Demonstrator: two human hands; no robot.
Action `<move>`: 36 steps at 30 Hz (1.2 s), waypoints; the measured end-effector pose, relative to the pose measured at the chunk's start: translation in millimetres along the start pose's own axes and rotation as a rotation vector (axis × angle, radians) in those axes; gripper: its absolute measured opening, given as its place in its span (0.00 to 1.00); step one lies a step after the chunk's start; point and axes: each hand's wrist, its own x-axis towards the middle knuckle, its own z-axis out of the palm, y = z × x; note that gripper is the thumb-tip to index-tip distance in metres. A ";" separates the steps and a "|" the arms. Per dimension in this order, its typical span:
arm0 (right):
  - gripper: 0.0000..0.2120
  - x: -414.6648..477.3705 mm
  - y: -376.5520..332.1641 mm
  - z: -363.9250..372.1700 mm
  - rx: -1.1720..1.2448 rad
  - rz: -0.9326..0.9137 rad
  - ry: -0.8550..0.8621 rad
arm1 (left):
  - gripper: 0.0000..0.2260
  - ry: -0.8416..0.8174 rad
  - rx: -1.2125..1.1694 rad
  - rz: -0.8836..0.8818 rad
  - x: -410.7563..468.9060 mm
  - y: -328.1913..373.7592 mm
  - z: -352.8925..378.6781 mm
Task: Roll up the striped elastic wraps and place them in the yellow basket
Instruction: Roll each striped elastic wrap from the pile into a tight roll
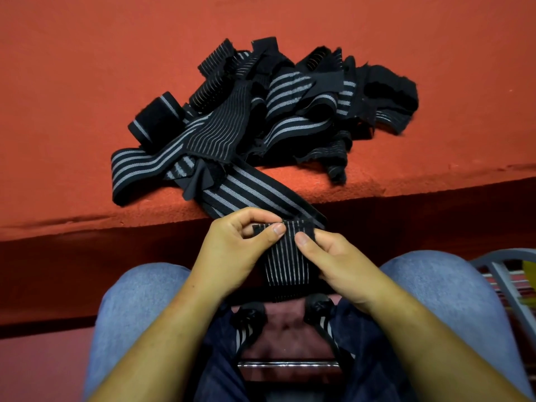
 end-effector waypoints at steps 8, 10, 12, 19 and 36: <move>0.15 1.3 2.6 -5.2 0.126 -0.022 0.026 | 0.03 0.060 0.271 0.095 0.6 -3.1 -2.1; 0.15 1.8 2.8 -6.7 0.189 -0.024 0.043 | 0.05 0.040 0.259 0.102 1.0 -1.1 -3.2; 0.16 2.1 3.0 -7.0 0.264 -0.014 0.053 | 0.08 0.020 0.253 0.118 -0.5 2.0 -3.4; 0.14 3.5 3.3 -9.8 0.197 -0.111 0.154 | 0.09 0.009 0.243 0.161 -2.0 6.4 -2.4; 0.15 3.0 0.3 -7.1 0.101 -0.074 0.099 | 0.07 0.061 0.108 0.017 0.5 6.3 -0.6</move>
